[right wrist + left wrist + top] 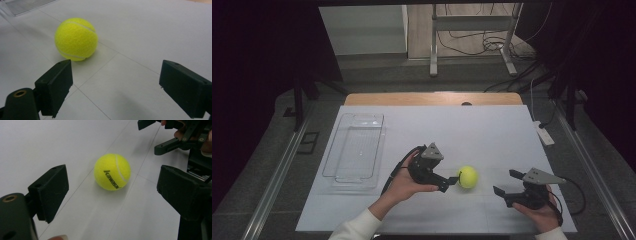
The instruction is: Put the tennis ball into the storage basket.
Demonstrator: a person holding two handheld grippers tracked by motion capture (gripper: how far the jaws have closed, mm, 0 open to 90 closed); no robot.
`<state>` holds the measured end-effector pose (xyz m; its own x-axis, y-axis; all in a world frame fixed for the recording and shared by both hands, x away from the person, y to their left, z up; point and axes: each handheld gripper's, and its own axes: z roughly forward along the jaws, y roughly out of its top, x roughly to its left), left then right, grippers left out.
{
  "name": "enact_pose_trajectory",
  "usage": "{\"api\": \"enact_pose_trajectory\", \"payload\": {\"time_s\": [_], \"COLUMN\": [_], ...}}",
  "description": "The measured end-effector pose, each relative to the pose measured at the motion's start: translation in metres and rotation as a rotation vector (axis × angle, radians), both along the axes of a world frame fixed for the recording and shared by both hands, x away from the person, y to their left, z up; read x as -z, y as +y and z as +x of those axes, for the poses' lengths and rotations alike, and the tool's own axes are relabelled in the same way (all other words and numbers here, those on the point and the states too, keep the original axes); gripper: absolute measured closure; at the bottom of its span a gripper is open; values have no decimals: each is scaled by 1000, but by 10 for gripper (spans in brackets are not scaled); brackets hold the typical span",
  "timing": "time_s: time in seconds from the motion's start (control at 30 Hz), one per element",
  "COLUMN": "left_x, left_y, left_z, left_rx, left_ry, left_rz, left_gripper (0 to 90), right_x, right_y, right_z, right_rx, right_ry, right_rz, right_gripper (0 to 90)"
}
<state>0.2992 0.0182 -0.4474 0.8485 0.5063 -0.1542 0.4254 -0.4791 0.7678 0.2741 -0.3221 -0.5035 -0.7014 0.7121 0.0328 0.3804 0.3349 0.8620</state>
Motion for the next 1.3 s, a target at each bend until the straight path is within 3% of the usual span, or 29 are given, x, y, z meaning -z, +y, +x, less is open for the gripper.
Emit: {"api": "enact_pose_trajectory", "payload": {"time_s": [0.53, 1.3], "left_x": [1, 16], "left_y": [-18, -44], "left_z": [6, 18], "left_rx": [35, 74], "left_ry": [11, 51], "left_rz": [2, 48], "left_gripper": [115, 107], "right_x": [0, -1], "right_y": [0, -2], "right_z": [0, -1], "right_rx": [0, 2], "right_ry": [1, -3], "right_rz": [1, 9], "right_gripper": [123, 123]}}
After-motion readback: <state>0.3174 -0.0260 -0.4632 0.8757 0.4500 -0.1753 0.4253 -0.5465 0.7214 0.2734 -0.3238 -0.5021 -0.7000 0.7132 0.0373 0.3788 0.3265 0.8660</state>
